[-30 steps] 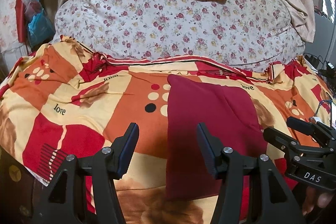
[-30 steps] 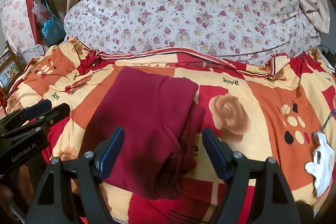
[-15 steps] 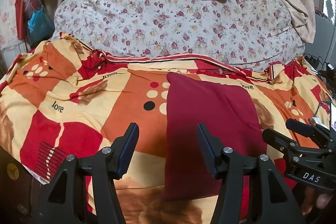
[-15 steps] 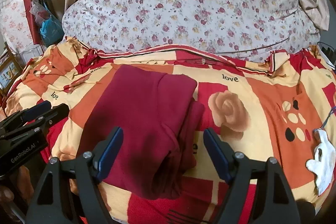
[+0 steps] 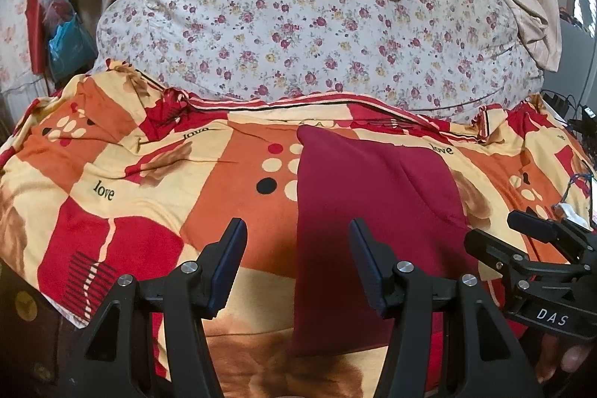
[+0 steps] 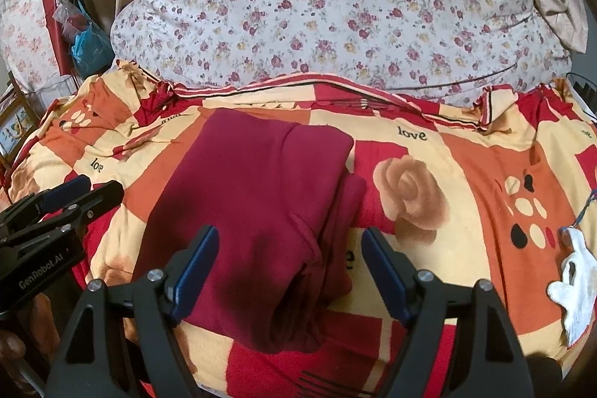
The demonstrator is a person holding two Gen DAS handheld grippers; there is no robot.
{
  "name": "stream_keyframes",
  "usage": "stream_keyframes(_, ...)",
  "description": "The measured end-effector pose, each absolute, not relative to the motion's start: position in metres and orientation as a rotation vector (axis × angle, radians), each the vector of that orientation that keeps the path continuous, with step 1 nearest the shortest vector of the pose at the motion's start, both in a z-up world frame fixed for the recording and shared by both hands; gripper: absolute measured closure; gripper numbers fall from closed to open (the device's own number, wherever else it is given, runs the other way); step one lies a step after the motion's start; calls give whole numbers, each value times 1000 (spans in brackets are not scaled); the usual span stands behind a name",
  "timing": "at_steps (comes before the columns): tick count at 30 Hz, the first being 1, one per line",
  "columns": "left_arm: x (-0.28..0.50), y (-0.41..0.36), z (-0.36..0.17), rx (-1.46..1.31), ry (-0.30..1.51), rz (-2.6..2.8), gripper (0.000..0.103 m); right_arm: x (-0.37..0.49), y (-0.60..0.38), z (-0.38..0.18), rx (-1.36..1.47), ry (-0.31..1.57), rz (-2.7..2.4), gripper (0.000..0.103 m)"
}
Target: Fold small clothes
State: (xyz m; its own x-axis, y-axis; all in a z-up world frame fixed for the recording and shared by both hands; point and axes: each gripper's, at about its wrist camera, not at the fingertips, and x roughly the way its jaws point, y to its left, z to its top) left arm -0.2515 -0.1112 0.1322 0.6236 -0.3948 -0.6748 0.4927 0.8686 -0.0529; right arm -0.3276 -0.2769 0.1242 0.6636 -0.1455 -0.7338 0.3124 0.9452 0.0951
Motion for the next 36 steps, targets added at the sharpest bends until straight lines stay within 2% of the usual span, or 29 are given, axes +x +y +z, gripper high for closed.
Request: stream_keyframes(36, -253, -114, 128, 157, 746, -514, 67, -327, -276, 116, 225, 831, -267, 21)
